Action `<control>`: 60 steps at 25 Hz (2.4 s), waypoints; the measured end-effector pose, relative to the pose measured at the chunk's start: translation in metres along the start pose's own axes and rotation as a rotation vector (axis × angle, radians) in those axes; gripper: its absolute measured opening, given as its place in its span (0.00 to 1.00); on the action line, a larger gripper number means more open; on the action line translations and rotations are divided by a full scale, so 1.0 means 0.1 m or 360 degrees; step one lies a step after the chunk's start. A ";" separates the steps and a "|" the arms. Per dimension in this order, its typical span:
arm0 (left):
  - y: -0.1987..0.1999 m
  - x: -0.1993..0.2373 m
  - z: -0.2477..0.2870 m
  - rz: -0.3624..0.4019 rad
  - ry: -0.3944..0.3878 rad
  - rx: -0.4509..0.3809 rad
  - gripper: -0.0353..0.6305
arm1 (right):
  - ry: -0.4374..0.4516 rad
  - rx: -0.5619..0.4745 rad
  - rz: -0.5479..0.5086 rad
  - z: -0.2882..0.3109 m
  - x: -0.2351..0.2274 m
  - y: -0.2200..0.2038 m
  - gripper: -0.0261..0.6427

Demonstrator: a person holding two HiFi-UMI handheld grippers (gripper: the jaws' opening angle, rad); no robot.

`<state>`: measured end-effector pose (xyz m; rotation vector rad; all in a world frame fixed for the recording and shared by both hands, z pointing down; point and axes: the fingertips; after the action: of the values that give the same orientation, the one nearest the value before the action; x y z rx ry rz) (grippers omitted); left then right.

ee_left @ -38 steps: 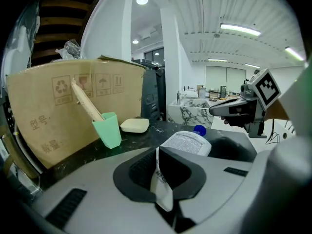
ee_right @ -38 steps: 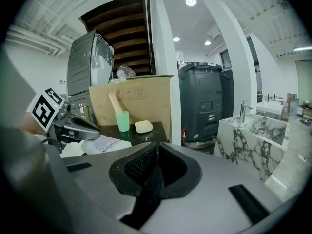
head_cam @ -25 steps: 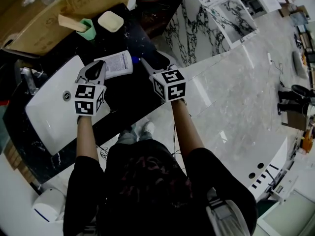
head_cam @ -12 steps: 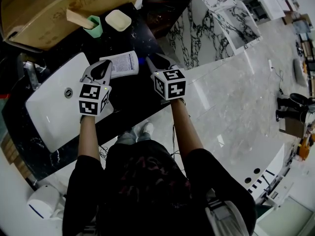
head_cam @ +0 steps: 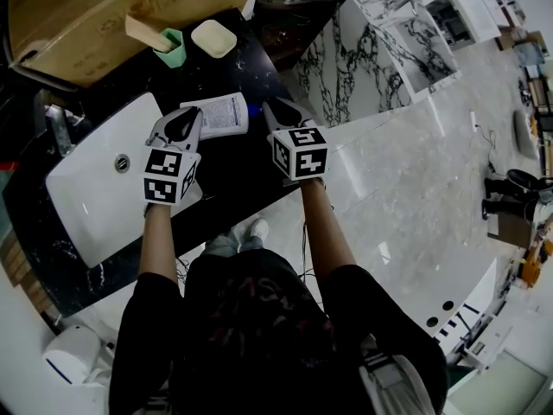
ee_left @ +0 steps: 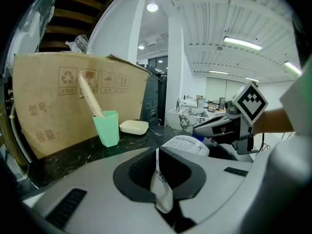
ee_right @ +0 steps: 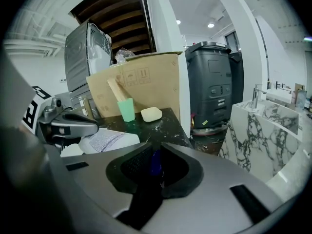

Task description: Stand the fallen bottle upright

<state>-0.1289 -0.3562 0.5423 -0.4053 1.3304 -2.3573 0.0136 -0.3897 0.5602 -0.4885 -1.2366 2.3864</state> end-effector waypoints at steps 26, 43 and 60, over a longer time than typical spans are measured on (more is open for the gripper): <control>0.09 -0.04 -0.10 -0.0148 -0.0012 -0.0148 0.08 | -0.0028 -0.0208 -0.0352 -0.40 0.23 0.84 0.14; -0.06 0.16 -0.33 -0.0377 0.0058 -0.0222 0.17 | 0.0103 -0.0323 -0.0768 -0.53 1.03 1.34 0.15; -0.37 0.23 -0.52 -0.0465 0.0139 -0.0181 0.23 | 0.0342 -0.0443 -0.1074 -0.63 1.95 1.37 0.16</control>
<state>-0.1790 -0.3109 0.5490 -0.5713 1.5419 -2.5665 -0.1495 -0.3199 0.3886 -0.3246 -1.3682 1.5728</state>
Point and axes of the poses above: the fingertips, and each gripper's own axes: z forward along the fingers, x to its left, y out of its top, and after that the axes turned 2 degrees about -z, right-handed
